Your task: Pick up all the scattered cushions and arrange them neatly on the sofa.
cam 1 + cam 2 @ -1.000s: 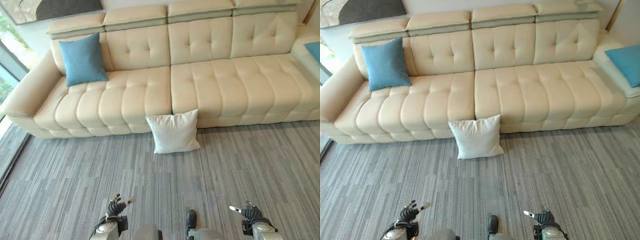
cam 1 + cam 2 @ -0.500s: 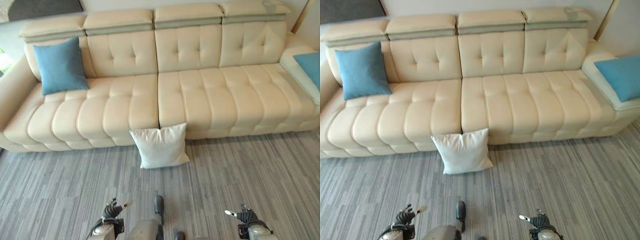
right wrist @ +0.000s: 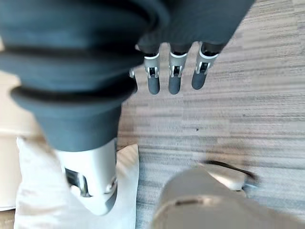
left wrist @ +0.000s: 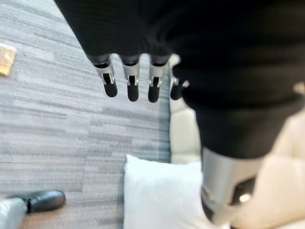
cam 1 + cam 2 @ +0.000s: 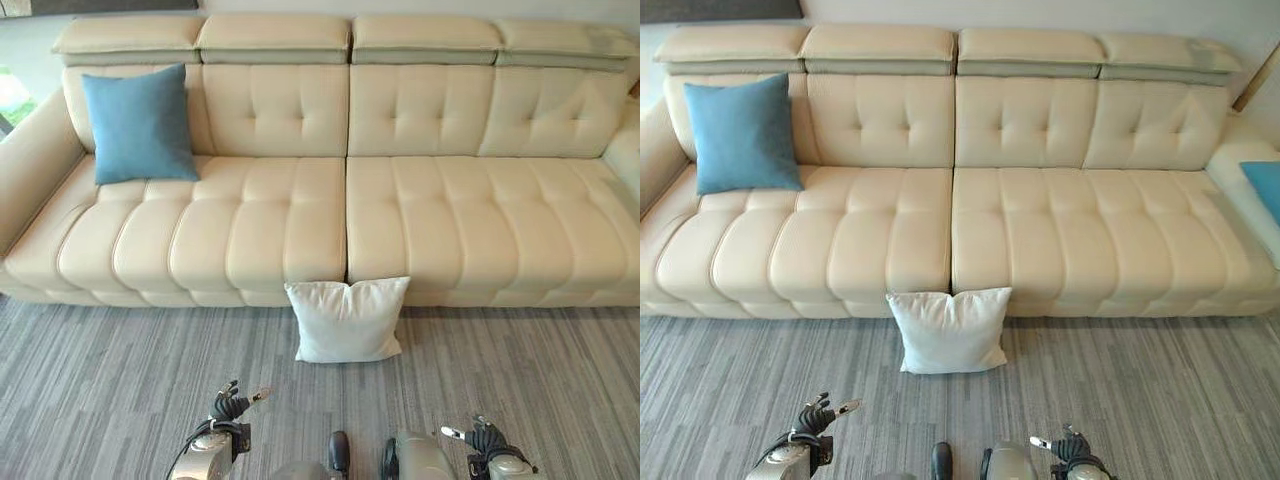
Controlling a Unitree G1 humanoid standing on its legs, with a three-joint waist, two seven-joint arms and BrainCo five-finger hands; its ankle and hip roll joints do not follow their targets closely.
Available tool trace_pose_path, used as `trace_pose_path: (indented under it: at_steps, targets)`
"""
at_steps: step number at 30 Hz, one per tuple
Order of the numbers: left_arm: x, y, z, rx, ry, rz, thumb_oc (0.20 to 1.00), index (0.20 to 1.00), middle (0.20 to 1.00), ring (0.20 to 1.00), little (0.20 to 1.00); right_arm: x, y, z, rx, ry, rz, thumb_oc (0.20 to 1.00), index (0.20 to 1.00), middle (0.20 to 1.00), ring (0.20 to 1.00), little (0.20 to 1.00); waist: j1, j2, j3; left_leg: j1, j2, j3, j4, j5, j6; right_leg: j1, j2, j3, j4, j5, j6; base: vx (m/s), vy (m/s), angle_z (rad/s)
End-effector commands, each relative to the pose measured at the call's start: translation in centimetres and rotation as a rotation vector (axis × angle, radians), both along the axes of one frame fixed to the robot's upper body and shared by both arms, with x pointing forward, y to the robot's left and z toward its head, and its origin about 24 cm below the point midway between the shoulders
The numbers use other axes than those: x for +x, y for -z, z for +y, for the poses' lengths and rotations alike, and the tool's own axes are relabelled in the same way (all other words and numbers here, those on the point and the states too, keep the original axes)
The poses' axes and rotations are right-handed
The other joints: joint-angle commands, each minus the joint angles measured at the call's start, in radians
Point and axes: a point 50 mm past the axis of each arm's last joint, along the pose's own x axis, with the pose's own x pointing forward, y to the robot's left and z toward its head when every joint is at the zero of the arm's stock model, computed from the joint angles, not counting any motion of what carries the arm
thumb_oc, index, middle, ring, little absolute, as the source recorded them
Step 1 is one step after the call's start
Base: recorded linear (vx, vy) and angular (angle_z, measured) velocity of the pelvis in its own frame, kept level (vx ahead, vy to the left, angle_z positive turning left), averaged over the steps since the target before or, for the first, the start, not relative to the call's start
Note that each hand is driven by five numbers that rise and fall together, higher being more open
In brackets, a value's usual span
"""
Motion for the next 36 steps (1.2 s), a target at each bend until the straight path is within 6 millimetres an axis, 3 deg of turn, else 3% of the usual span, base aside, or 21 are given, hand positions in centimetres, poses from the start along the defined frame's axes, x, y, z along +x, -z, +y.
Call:
trace_pose_path:
  at_steps: [1, 4, 7, 11, 14, 15, 16, 17, 22, 28, 36]
  targets:
    - [1.8, -1.8, 1.3, 0.047, -0.007, -0.109, 1.000, 1.000, 1.000, 1.000, 1.000, 0.8, -0.6, -1.3, -0.041, 0.024, -0.021, 1.000, 1.000, 1.000, 1.000, 1.000, -0.012, -0.034, 0.022, 0.090, 0.066, 0.032, -0.008, -0.068, -0.063, 0.117, 0.048, 0.022, -0.382, 0.258, 0.068, 0.22, -0.058, -0.24]
    - [1.7, -1.7, 1.4, 0.052, -0.002, -0.107, 1.000, 1.000, 1.000, 1.000, 1.000, 0.7, -0.7, -1.7, -0.049, 0.025, -0.024, 1.000, 1.000, 1.000, 1.000, 1.000, -0.021, -0.039, 0.007, 0.138, 0.064, 0.028, -0.008, -0.094, -0.075, 0.132, 0.053, 0.007, -0.434, 0.282, 0.076, 0.44, -0.128, 0.04]
    - [1.1, -1.1, 0.8, 0.032, -0.002, -0.079, 1.000, 1.000, 1.000, 1.000, 1.000, 0.3, -0.6, -2.1, -0.052, 0.027, -0.016, 1.000, 1.000, 1.000, 1.000, 1.000, -0.029, -0.028, -0.022, 0.164, 0.084, 0.013, 0.035, -0.102, -0.087, 0.167, 0.059, 0.005, -0.408, 0.268, 0.042, 0.45, -0.176, 0.16]
    - [1.0, -0.8, -0.1, -0.009, 0.007, -0.078, 1.000, 1.000, 1.000, 1.000, 1.000, 0.8, -1.2, -2.8, -0.064, 0.038, -0.046, 1.000, 1.000, 1.000, 1.000, 1.000, -0.039, -0.015, -0.013, 0.058, 0.109, -0.001, 0.332, -0.035, -0.146, 0.216, 0.070, 0.011, -0.376, 0.202, -0.014, 0.32, -0.212, 0.33]
    - [1.4, -0.9, -0.6, -0.016, 0.010, -0.091, 1.000, 1.000, 1.000, 1.000, 1.000, 1.4, -1.7, -3.4, -0.082, 0.043, -0.070, 1.000, 1.000, 1.000, 1.000, 1.000, -0.022, -0.021, 0.020, -0.054, 0.095, -0.038, 0.509, 0.017, -0.164, 0.241, 0.065, 0.014, -0.375, 0.178, -0.044, 0.19, -0.171, 0.08]
    - [1.5, -0.9, -0.8, -0.022, 0.019, -0.087, 1.000, 1.000, 1.000, 1.000, 1.000, 1.5, -1.8, -3.6, -0.086, 0.065, -0.077, 1.000, 1.000, 1.000, 1.000, 1.000, -0.022, -0.042, 0.027, -0.116, 0.116, -0.013, 0.361, -0.038, -0.128, 0.272, 0.038, 0.004, -0.416, 0.173, -0.036, 0.24, -0.134, -0.01]
    - [1.5, -0.9, -0.9, -0.018, 0.031, -0.090, 1.000, 1.000, 1.000, 1.000, 1.000, 1.5, -1.8, -3.7, -0.089, 0.069, -0.080, 1.000, 1.000, 1.000, 1.000, 1.000, -0.021, -0.042, 0.029, -0.111, 0.127, -0.012, 0.247, -0.048, -0.122, 0.278, 0.034, -0.003, -0.423, 0.172, -0.031, 0.25, -0.042, 0.28]
    - [1.5, -0.9, -1.0, -0.012, 0.038, -0.084, 1.000, 1.000, 1.000, 1.000, 1.000, 1.5, -1.9, -3.7, -0.099, 0.056, -0.083, 1.000, 1.000, 1.000, 1.000, 1.000, -0.023, -0.031, 0.029, -0.117, 0.151, -0.036, 0.084, 0.033, -0.135, 0.278, 0.036, -0.014, -0.423, 0.166, -0.030, 0.21, 0.107, 0.19]
    - [0.6, -0.2, -1.0, -0.004, 0.043, -0.043, 1.000, 1.000, 1.000, 1.000, 1.000, 1.0, -1.5, -3.3, -0.094, 0.032, -0.049, 1.000, 1.000, 1.000, 1.000, 1.000, -0.031, -0.012, 0.006, -0.041, 0.144, -0.015, -0.008, 0.033, -0.132, 0.301, 0.041, 0.001, -0.430, 0.157, -0.028, 0.14, 0.168, -0.25]
    - [-0.7, 1.1, -0.6, 0.016, 0.029, 0.050, 1.000, 1.000, 1.000, 1.000, 1.000, 1.2, -0.9, -2.2, -0.082, -0.005, -0.022, 1.000, 1.000, 1.000, 1.000, 1.000, -0.025, -0.023, 0.014, -0.026, 0.137, 0.009, -0.008, 0.001, -0.124, 0.307, 0.032, 0.012, -0.459, 0.177, -0.011, 0.02, 0.106, 0.00]
    - [-2.0, 3.1, 0.9, 0.007, -0.145, 0.224, 1.000, 1.000, 1.000, 1.000, 1.000, 2.8, -0.5, -2.5, -0.138, 0.033, 0.050, 1.000, 1.000, 1.000, 1.000, 1.000, -0.012, -0.023, 0.102, -0.157, 0.133, 0.014, -0.008, 0.029, -0.109, 0.139, 0.018, 0.023, -0.428, 0.215, 0.002, -0.10, 0.055, 0.00]
